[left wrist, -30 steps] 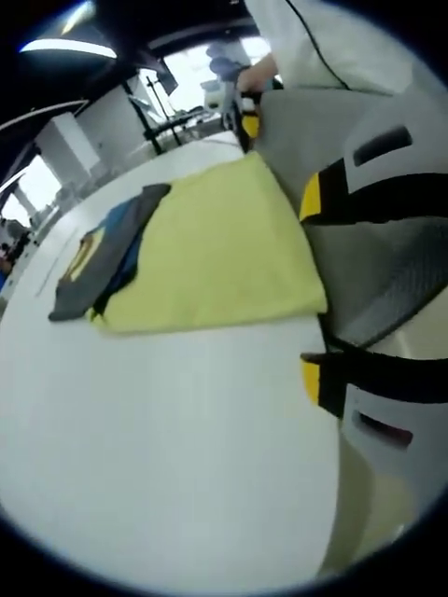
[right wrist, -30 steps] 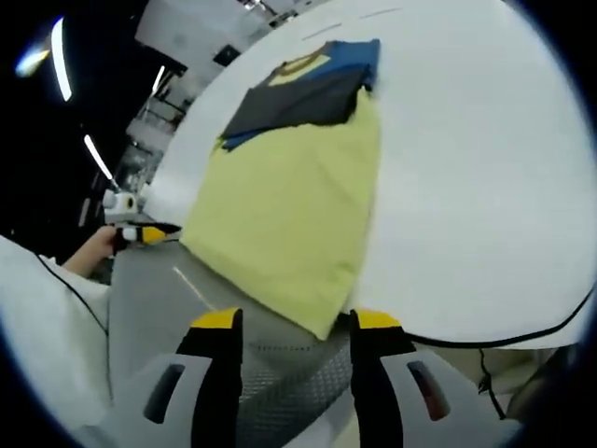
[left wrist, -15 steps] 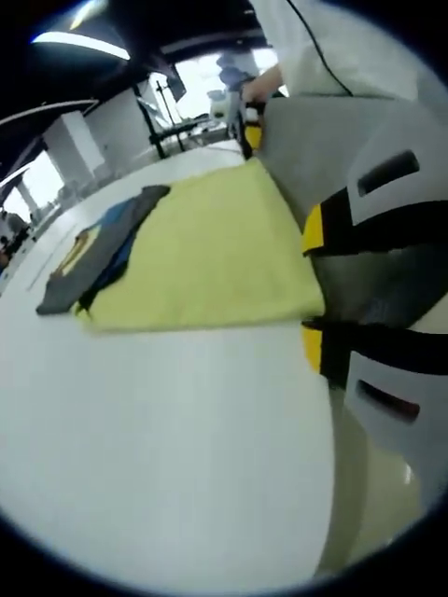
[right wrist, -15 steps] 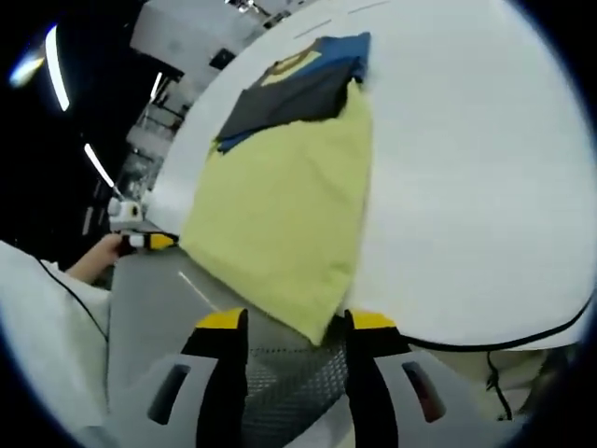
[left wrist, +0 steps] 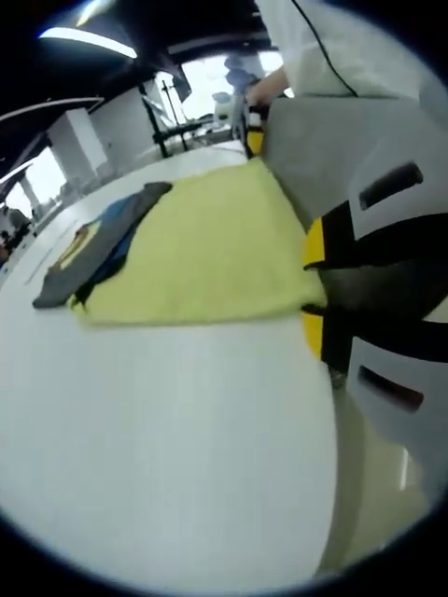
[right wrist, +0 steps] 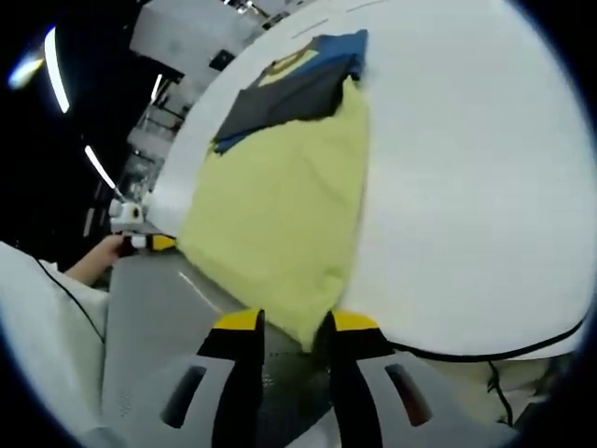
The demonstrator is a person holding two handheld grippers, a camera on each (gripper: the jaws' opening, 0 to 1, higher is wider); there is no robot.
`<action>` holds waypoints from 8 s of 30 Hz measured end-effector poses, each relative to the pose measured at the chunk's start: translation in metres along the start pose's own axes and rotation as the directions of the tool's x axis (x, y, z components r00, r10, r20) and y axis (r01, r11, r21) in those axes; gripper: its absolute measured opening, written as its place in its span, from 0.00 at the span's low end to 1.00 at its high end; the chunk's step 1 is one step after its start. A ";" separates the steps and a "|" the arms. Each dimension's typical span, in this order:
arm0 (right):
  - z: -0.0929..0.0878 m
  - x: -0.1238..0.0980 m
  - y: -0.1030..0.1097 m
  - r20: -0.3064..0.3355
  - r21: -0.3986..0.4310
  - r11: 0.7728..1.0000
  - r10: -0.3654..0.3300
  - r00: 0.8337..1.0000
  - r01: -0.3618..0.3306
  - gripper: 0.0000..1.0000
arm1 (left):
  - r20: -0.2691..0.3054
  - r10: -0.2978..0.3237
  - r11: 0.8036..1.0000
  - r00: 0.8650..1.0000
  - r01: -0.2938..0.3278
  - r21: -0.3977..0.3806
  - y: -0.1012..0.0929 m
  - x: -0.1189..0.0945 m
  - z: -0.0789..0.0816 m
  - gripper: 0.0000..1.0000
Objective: Fold the garment on the visible template until the final outline fits inside the template.
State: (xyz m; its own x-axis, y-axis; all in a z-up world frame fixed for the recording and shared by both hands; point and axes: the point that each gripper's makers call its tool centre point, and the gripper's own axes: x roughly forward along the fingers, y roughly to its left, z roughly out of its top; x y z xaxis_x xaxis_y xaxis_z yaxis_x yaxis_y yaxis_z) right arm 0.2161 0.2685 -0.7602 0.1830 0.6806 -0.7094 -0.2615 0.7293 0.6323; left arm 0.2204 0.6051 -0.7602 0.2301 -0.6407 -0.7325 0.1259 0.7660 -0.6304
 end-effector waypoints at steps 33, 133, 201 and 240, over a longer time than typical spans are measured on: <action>0.011 -0.004 -0.007 0.053 -0.169 0.976 -0.126 0.991 0.134 0.02 | 0.053 0.031 0.999 0.998 -0.030 -0.021 -0.005 -0.002 0.006 0.00; 0.041 -0.104 0.072 0.395 -0.213 0.975 0.029 0.918 0.061 0.02 | 0.408 -0.181 0.980 0.895 0.201 -0.007 -0.100 -0.121 0.036 0.00; 0.168 -0.091 0.056 0.449 -0.274 0.955 0.022 0.893 0.114 0.02 | 0.395 -0.167 0.986 0.904 0.148 0.078 -0.073 -0.095 0.167 0.00; 0.203 -0.063 0.014 0.467 -0.194 0.973 -0.020 0.884 0.124 0.02 | 0.374 -0.174 0.985 0.911 0.169 0.046 -0.054 -0.063 0.209 0.00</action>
State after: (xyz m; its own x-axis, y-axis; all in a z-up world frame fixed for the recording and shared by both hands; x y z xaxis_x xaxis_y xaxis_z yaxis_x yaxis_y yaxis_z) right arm 0.3934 0.2503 -0.6431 0.6092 0.6198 -0.4947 -0.4154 0.7808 0.4667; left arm 0.4005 0.6150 -0.6260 0.5485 -0.6972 -0.4616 0.2069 0.6480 -0.7330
